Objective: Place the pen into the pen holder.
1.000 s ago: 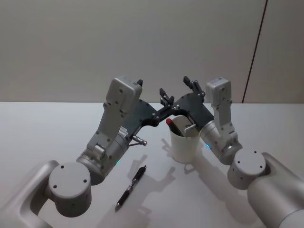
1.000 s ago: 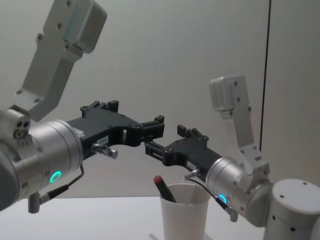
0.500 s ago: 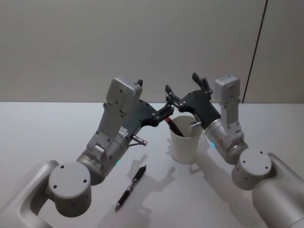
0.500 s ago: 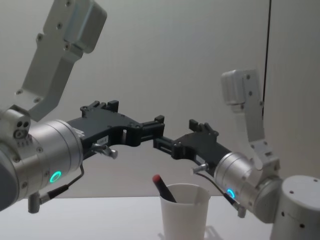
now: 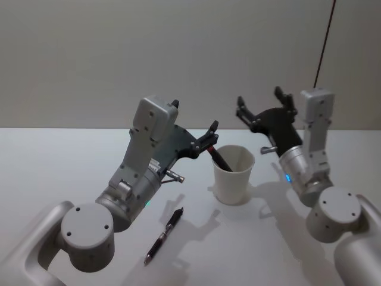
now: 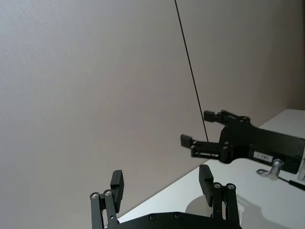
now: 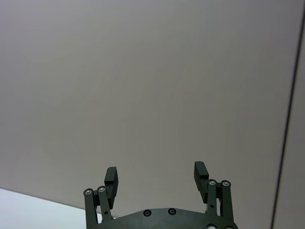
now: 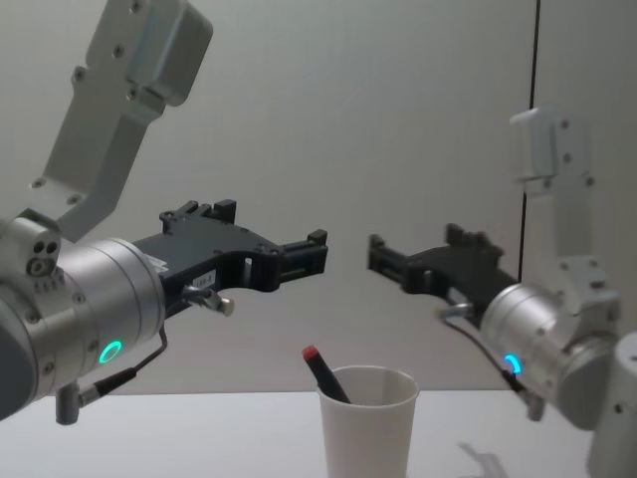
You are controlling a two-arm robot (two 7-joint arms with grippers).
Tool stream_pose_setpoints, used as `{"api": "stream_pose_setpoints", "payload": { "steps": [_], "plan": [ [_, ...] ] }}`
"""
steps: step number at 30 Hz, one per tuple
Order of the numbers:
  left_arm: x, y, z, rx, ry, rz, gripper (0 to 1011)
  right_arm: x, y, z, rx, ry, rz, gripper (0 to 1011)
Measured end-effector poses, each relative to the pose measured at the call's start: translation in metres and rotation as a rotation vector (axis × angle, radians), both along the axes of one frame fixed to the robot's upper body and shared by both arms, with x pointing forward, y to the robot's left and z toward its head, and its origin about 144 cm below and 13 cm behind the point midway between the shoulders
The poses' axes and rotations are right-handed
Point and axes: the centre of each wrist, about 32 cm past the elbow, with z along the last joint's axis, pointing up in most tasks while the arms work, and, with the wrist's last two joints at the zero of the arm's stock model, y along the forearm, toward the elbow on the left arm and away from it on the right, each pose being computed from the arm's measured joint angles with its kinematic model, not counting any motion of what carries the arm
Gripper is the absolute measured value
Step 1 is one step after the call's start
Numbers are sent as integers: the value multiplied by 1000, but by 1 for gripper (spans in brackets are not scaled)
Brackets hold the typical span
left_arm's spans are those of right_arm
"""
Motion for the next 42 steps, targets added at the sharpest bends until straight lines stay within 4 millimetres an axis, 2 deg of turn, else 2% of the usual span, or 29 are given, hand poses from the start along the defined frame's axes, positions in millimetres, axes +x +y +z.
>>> {"api": "stream_pose_setpoints", "payload": {
  "steps": [14, 24, 34, 42],
  "plan": [
    [0, 0, 0, 0, 0, 0, 1004, -40, -30, 18, 36, 63, -153, 1001],
    [0, 0, 0, 0, 0, 0, 1004, -66, -48, 22, 46, 113, -208, 1001],
    [0, 0, 0, 0, 0, 0, 1004, -83, -60, 24, 51, 153, -242, 1001],
    [0, 0, 0, 0, 0, 0, 1004, -89, -64, 24, 52, 168, -253, 1001]
  ]
}}
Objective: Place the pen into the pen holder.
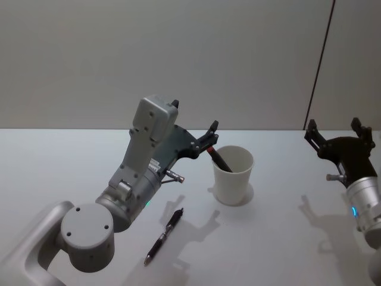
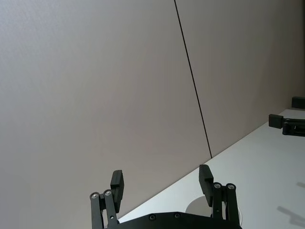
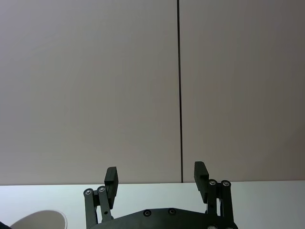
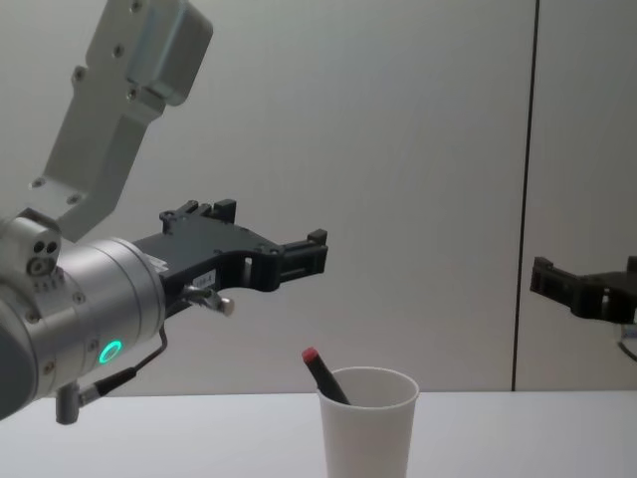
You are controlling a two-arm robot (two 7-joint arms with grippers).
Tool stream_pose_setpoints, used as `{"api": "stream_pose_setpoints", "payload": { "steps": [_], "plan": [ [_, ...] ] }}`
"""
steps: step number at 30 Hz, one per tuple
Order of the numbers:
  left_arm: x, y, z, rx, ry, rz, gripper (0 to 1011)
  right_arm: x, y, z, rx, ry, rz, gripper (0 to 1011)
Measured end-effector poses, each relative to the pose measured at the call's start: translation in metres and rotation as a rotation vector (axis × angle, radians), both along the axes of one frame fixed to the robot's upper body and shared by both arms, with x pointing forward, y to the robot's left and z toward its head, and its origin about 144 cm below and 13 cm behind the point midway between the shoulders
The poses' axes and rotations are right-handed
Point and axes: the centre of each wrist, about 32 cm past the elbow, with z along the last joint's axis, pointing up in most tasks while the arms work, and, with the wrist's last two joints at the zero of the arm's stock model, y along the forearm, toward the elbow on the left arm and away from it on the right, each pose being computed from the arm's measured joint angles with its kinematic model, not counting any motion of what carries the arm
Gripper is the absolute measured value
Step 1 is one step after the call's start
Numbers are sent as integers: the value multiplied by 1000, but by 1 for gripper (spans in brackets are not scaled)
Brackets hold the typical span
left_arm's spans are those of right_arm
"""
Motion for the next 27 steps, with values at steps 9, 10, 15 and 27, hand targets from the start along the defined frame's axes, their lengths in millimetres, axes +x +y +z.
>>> {"api": "stream_pose_setpoints", "payload": {
  "steps": [9, 10, 15, 27],
  "plan": [
    [0, 0, 0, 0, 0, 0, 1004, -4, -3, 1, 1, 9, -7, 1001],
    [0, 0, 0, 0, 3, 0, 1004, -4, -3, 1, 1, 10, -8, 1001],
    [0, 2, 0, 0, 19, -6, 1004, -6, -4, 1, 2, 13, -10, 1001],
    [4, 13, 0, 8, 94, -58, 1004, -7, -4, 1, 2, 16, -12, 1001]
  ]
}}
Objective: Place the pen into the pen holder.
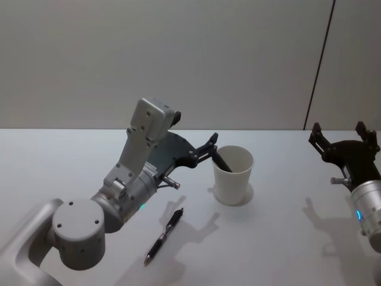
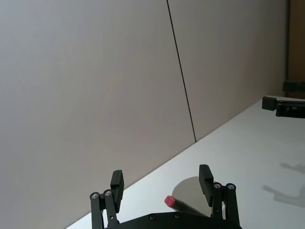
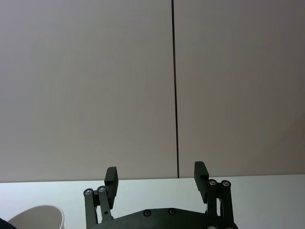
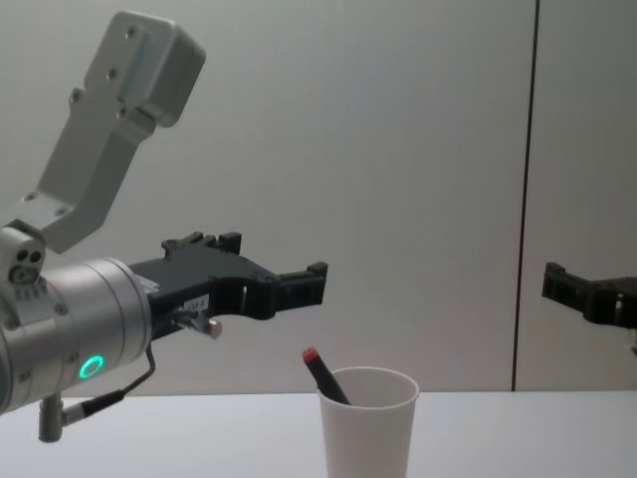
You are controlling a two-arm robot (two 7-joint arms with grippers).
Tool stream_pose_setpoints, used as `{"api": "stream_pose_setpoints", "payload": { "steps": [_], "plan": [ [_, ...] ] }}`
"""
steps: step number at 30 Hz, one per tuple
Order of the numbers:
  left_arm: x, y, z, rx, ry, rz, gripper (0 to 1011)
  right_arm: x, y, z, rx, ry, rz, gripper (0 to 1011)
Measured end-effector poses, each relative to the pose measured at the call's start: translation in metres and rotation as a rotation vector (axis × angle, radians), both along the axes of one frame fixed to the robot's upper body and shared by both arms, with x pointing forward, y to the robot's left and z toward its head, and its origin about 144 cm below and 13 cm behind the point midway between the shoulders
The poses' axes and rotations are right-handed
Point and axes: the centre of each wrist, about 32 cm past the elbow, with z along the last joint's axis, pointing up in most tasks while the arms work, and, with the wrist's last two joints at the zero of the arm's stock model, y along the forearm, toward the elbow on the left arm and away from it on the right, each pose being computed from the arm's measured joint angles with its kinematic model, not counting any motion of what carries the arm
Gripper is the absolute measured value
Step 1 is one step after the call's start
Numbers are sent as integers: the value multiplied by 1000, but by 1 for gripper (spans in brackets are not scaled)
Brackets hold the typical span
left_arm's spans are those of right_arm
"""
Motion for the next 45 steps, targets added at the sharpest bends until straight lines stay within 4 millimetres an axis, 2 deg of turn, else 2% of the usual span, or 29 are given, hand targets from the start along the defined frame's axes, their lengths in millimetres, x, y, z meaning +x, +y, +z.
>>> {"api": "stream_pose_setpoints", "payload": {
  "steps": [16, 33, 45],
  "plan": [
    [3, 12, -2, -11, 130, -36, 1004, -1, -1, 0, 0, 1, -1, 1001],
    [-9, 15, -6, -76, 310, 58, 1004, -1, -1, 0, 0, 2, -1, 1001],
    [-16, 17, -7, -51, 408, 80, 1004, -1, -1, 0, 0, 2, -1, 1001]
  ]
}}
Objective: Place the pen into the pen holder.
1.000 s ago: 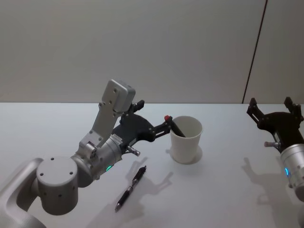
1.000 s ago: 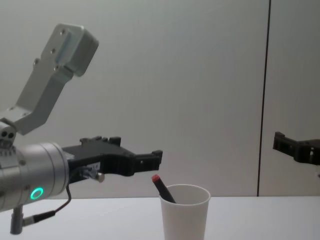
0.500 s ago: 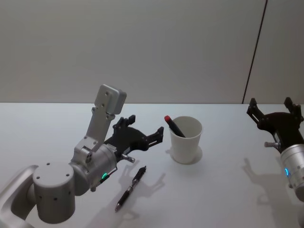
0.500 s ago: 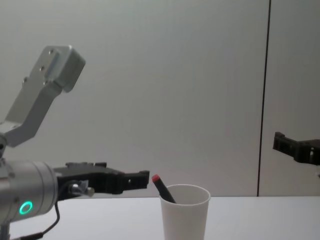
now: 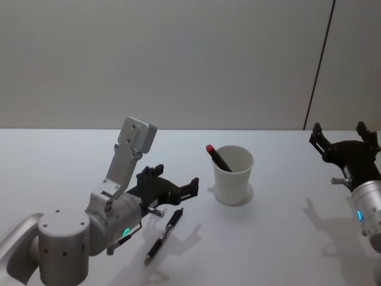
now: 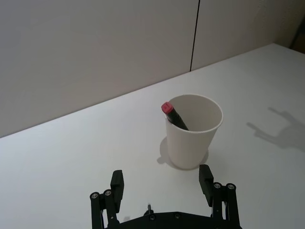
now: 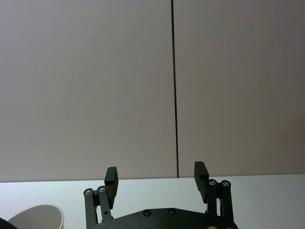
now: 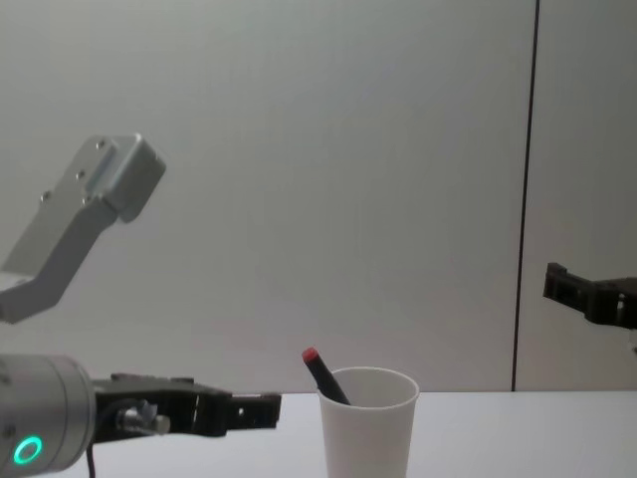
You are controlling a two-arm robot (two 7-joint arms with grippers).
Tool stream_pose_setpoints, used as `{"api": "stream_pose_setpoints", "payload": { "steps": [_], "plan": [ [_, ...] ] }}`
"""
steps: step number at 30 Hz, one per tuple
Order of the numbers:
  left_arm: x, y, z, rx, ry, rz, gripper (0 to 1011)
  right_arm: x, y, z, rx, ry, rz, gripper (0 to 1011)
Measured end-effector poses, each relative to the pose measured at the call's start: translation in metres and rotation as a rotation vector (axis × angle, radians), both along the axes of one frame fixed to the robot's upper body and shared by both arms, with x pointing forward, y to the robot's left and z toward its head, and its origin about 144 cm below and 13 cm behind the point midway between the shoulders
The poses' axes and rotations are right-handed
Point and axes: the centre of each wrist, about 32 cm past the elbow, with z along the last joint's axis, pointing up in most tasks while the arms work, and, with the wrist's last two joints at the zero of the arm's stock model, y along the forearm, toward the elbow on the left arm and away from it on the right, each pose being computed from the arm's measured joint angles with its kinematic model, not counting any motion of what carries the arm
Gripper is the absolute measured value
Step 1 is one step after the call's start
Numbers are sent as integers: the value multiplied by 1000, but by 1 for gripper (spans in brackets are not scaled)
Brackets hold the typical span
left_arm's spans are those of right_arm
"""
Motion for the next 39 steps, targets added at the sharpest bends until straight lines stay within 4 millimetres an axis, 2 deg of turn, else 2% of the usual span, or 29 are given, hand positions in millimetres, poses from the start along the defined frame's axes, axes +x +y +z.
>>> {"api": "stream_pose_setpoints", "payload": {
  "steps": [16, 39],
  "plan": [
    [-10, 3, -5, 33, 102, -32, 1004, 0, 0, 0, 0, 0, 0, 1001],
    [-21, 9, -25, 52, 206, -42, 1004, 0, 0, 0, 0, 0, 0, 1001]
  ]
}}
